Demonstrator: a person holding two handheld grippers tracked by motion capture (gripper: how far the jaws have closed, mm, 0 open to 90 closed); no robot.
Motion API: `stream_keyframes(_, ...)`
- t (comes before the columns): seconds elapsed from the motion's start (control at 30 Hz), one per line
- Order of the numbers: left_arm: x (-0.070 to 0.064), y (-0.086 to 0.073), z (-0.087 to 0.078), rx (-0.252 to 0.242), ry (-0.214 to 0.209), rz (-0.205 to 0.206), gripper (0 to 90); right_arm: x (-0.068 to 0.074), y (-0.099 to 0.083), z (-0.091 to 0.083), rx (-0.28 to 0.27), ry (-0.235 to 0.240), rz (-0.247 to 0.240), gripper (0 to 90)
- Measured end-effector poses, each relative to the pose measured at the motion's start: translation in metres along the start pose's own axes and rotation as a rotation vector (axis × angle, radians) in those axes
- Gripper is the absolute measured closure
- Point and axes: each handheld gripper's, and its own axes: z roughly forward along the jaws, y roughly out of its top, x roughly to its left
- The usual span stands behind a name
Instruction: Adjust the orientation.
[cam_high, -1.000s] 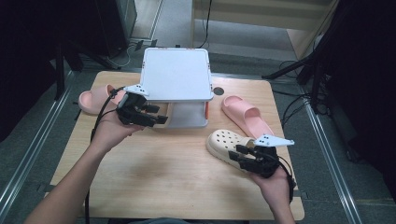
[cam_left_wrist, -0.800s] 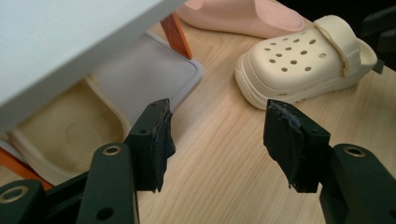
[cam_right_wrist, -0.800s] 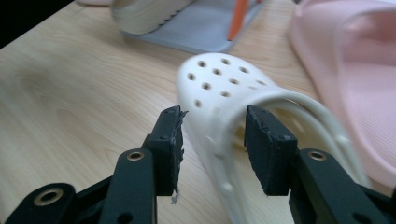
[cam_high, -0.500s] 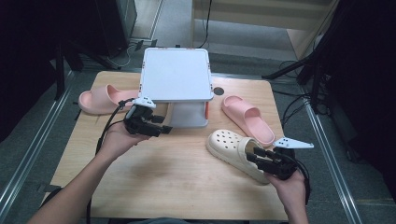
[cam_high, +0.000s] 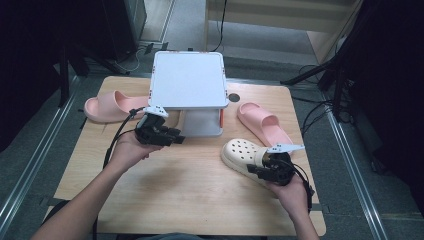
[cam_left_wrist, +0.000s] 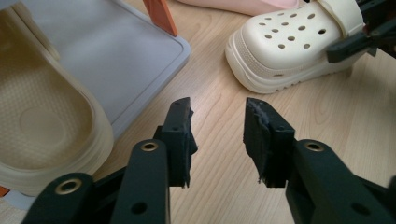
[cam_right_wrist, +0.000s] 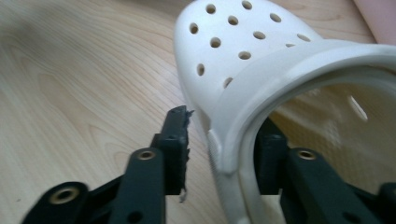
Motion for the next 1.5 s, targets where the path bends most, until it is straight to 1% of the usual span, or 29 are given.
stream_keyframes(0.1, 0.001, 0.000, -0.001, 0.002, -0.008, -0.023, 63.8, -0.004, 0.002, 0.004, 0.005, 0.025, 0.011, 75.9)
stream_keyframes(0.13, 0.002, 0.000, -0.002, 0.000, -0.012, -0.033, 63.7, -0.005, 0.002, 0.005, 0.005, 0.032, 0.016, 76.9)
stream_keyframes(0.17, 0.003, -0.002, -0.002, -0.002, -0.025, -0.061, 62.6, -0.006, 0.003, 0.005, 0.004, 0.045, 0.028, 77.7)
stream_keyframes(0.2, 0.003, -0.003, -0.002, -0.006, -0.032, -0.073, 61.0, -0.006, 0.005, 0.004, 0.001, 0.041, 0.027, 78.1)
stream_keyframes(0.23, 0.004, -0.005, -0.003, -0.008, -0.033, -0.068, 60.7, -0.005, 0.006, 0.004, 0.002, 0.036, 0.027, 78.3)
stream_keyframes(0.3, 0.004, -0.007, -0.005, -0.013, -0.016, -0.057, 60.0, -0.003, 0.010, 0.003, -0.007, 0.044, 0.033, 78.5)
stream_keyframes(0.4, 0.003, -0.010, -0.006, -0.026, -0.006, -0.062, 56.9, 0.000, 0.016, 0.002, -0.031, 0.067, 0.067, 78.4)
stream_keyframes(0.47, 0.002, -0.012, -0.007, -0.017, 0.004, -0.059, 55.7, 0.004, 0.019, 0.003, -0.039, 0.077, 0.064, 78.4)
stream_keyframes(0.53, 0.002, -0.014, -0.007, -0.011, 0.017, -0.051, 54.8, 0.012, 0.023, 0.006, -0.043, 0.082, 0.030, 78.3)
stream_keyframes(0.6, 0.000, -0.017, -0.008, -0.011, 0.022, -0.041, 55.5, 0.020, 0.027, 0.009, -0.038, 0.092, 0.013, 78.2)
stream_keyframes(0.77, -0.003, -0.021, -0.010, -0.018, 0.026, -0.046, 55.5, 0.041, 0.037, 0.022, -0.027, 0.125, -0.030, 77.9)
stream_keyframes(0.87, -0.005, -0.024, -0.010, -0.010, 0.033, -0.043, 54.9, 0.050, 0.041, 0.031, -0.016, 0.131, -0.062, 77.9)
stream_keyframes(1.03, -0.007, -0.030, -0.010, 0.005, 0.046, -0.033, 54.4, 0.062, 0.048, 0.047, 0.010, 0.150, -0.083, 77.8)
stream_keyframes(1.13, -0.006, -0.034, -0.011, 0.012, 0.051, -0.045, 54.4, 0.070, 0.051, 0.056, 0.023, 0.167, -0.098, 77.8)
stream_keyframes(1.3, -0.007, -0.039, -0.011, 0.020, 0.056, -0.050, 53.8, 0.083, 0.056, 0.069, 0.037, 0.187, -0.126, 77.5)
stream_keyframes(1.4, -0.008, -0.042, -0.012, 0.022, 0.062, -0.052, 53.5, 0.087, 0.058, 0.078, 0.051, 0.204, -0.142, 77.4)
stream_keyframes(1.5, -0.009, -0.045, -0.012, 0.019, 0.064, -0.057, 53.0, 0.091, 0.059, 0.084, 0.063, 0.200, -0.163, 77.3)
